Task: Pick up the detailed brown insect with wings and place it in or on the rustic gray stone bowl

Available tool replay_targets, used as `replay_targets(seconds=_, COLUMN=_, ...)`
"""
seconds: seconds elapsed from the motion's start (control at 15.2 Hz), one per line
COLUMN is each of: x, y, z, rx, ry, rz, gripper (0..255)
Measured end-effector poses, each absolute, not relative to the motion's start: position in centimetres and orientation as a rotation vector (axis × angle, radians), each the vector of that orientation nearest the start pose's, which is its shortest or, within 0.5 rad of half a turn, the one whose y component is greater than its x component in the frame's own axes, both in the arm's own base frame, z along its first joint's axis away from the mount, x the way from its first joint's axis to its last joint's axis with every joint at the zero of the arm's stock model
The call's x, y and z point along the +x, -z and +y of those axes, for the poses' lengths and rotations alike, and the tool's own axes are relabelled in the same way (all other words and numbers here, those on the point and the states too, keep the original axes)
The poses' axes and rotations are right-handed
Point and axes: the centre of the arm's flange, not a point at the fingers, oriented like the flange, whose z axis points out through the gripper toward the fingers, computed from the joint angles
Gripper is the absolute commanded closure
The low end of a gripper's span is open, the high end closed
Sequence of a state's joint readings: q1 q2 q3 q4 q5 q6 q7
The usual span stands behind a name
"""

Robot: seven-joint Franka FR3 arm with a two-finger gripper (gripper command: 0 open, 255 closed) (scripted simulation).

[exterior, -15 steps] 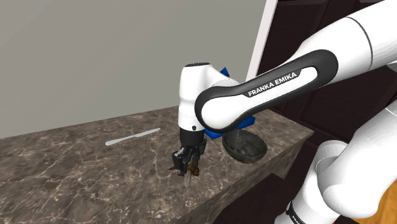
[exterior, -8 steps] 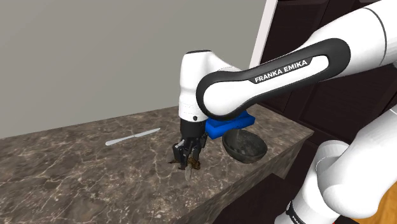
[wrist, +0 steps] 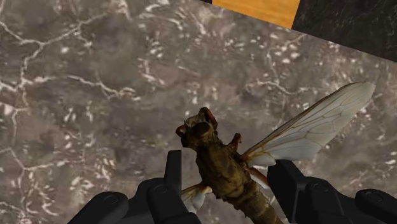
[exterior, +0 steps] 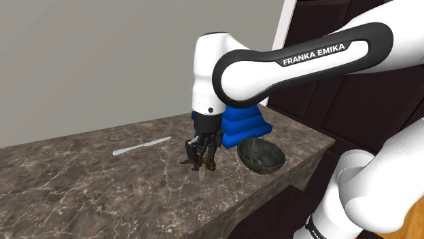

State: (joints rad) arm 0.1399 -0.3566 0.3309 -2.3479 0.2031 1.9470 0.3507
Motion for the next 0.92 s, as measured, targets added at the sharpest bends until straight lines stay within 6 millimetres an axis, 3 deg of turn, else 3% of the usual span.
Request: replay_targets(seconds=0.92, x=38.1, y=-52.9, z=21.6, rx=-3.094, ry=-0.126, rz=-0.026, gripper=255)
